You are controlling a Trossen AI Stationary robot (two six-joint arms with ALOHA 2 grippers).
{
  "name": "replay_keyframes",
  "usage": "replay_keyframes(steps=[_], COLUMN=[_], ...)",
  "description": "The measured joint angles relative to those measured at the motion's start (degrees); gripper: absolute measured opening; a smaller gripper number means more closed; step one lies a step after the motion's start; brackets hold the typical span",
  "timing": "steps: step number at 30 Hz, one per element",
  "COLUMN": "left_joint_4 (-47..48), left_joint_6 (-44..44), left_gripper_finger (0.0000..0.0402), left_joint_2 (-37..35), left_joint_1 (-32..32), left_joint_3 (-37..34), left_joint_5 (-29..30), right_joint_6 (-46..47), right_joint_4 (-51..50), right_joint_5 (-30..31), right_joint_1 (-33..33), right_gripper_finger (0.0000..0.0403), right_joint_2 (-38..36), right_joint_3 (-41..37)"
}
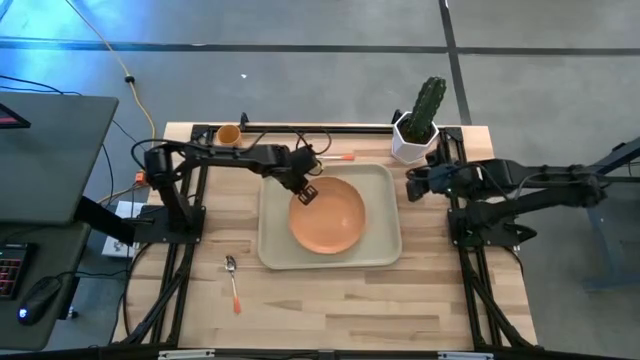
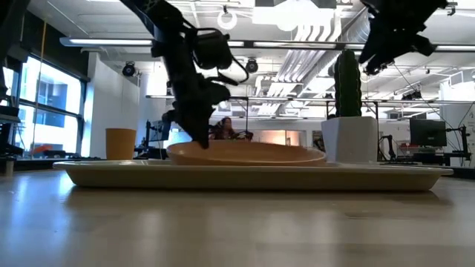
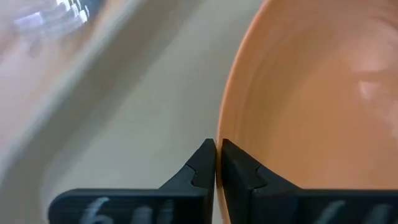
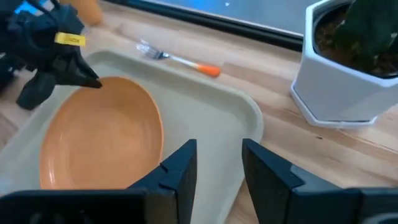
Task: Pick and place plate/cup/fork/spoon on tray
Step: Put the orange plate on the off white tray, then put the orange cup on the off white tray on the top left of the orange plate
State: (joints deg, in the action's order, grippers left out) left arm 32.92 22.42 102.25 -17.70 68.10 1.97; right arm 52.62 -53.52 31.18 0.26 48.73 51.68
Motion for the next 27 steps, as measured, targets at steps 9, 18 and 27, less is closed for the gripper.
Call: replay_keyframes(steps=[9,18,27], left_joint_4=[4.76,9.27,11.31], left_joint_6=[-6.54,-20.46,-3.92], left_gripper_finger=[0.0102,0.0124,0.0121], left_joint_2=[-4.76,-19.33,-21.96], left_joint_1=[-4.61,-20.17,-36.77], left_joint_3=[-0.46,-0.48,-0.51], left_joint_5=[-4.77,-7.67,9.99], right_joint_6=[3.26,10.81,14.11], right_joint_4=[5.45,4.96,5.34], right_joint_5=[-2.76,-0.99,-4.43], right_joint_1=[-4.21,-4.8,-4.97], right_gripper_finger=[0.014,0.014,0.014], right_joint_2=[1.95,3.33,8.52], right_joint_3=[0.0,0.0,0.0])
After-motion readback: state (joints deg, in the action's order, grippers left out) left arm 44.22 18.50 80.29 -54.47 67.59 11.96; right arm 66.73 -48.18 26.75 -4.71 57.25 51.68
